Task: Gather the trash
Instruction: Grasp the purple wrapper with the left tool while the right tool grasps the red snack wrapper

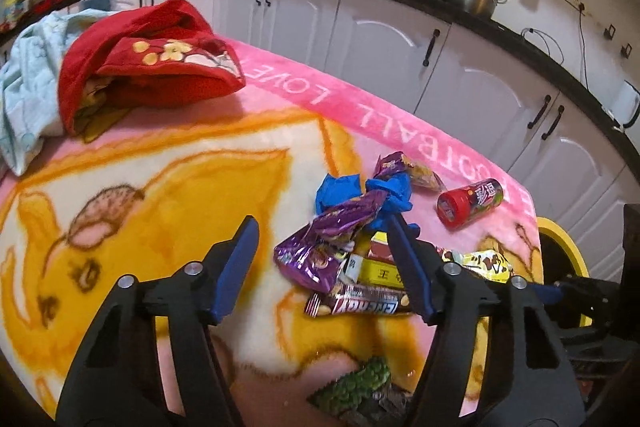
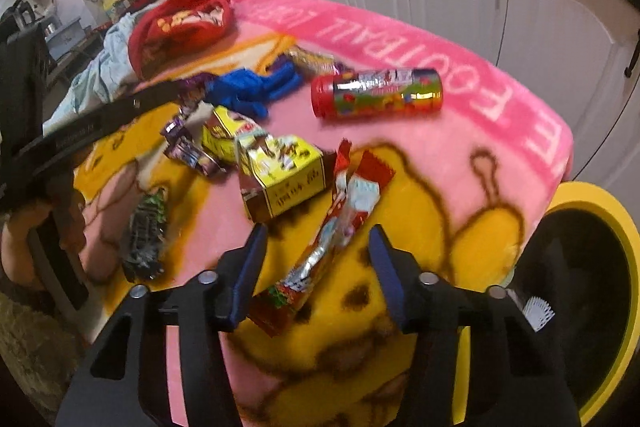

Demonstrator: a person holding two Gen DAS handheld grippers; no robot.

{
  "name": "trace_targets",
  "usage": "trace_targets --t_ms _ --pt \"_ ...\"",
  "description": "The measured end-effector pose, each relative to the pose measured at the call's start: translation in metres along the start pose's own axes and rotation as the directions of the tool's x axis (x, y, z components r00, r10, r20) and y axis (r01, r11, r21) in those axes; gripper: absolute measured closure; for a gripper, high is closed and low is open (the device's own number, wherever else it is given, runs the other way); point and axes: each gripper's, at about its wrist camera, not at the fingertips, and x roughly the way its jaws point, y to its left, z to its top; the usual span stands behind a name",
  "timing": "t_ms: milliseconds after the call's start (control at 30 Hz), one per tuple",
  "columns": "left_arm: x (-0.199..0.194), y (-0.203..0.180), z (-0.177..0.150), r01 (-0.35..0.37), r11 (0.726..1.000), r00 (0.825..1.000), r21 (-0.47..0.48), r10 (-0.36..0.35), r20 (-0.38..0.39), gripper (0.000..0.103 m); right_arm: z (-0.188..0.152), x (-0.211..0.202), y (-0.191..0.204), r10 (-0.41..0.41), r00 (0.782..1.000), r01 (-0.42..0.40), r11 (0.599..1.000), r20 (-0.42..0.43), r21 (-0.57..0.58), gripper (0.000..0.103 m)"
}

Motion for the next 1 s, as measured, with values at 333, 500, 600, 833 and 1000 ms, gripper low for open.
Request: trace_targets --t_ms 333,500,600,833,1000 --pt "0.018 -0.010 0.004 0.031 0.998 0.999 0.052 -0.029 -0.040 0.068 -0.007 0.000 -0.004 -0.033 0.999 0.032 0.999 -0.008 -0.044 0.085" --pt "0.022 -0.011 0.002 0.033 0.997 0.998 0.065 -0.029 -0.052 0.074 -0.006 -0.001 -0.007 -0.029 1.000 0.029 0.999 -0.007 -0.035 0.089" --pt "0.020 -0.011 0.001 0.027 0.997 0.999 0.068 -0.024 -0.048 0.075 -0.007 -0.003 -0.008 -0.026 1.000 0.026 0.999 -0.002 -0.028 0.090" --pt "0.001 -0.003 -0.004 0.016 1.000 1.000 0.024 -0.015 -0.008 0.077 -0.006 -0.016 -0.005 -0.013 0.999 0.014 0.999 0.031 -0.045 0.091" --pt "-0.018 -0.002 -0.003 0.011 1.000 0.999 0.001 -0.011 0.033 0.077 -0.005 -0.025 -0.003 -0.007 0.999 0.009 0.999 0.049 -0.047 0.091"
